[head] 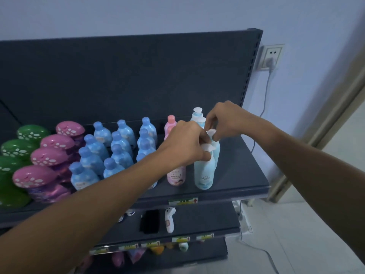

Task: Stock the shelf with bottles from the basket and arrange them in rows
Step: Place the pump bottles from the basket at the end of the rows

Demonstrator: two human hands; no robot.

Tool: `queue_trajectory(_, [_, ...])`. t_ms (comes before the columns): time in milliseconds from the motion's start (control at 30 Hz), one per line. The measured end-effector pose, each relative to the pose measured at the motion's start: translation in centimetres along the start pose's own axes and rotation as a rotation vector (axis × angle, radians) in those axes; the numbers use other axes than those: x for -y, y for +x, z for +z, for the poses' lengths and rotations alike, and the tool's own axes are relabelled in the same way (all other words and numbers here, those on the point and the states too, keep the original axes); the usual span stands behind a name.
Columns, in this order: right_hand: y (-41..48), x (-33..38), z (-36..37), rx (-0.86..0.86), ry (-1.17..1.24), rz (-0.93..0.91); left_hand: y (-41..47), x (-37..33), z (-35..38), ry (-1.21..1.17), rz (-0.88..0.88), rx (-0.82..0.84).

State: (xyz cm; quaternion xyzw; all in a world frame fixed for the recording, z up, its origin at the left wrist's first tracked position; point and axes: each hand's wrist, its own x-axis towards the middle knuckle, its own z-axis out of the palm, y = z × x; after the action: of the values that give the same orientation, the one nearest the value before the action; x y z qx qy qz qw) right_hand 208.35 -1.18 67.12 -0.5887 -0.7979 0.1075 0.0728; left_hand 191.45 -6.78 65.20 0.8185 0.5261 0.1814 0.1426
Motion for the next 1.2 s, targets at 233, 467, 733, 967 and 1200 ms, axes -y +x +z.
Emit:
queue_trajectory(233, [2.0,-0.7,0.8,0.035,0.04,-0.013,1.4,0.7,0.7,-0.063,-0.033,0.022])
queue_trajectory(467, [3.1,-1.0,1.6,0.039,0.055,-0.021,1.8,1.3,1.5,-0.123,-0.045,-0.019])
queue_trajectory(733, [3.8,-1.1,1.5,0.04,0.063,-0.041,2.7,1.7,2.2,-0.126,-0.043,-0.042])
queue_trajectory(967, [4.2,-1.4,1.6,0.034,0.057,-0.04,3.1,2.0,2.6,-0.145,-0.063,-0.058])
queue_trajectory(1200, [4.4,-1.5,1.5,0.048,0.046,-0.042,3.2,1.9,3.0,-0.173,-0.07,-0.078])
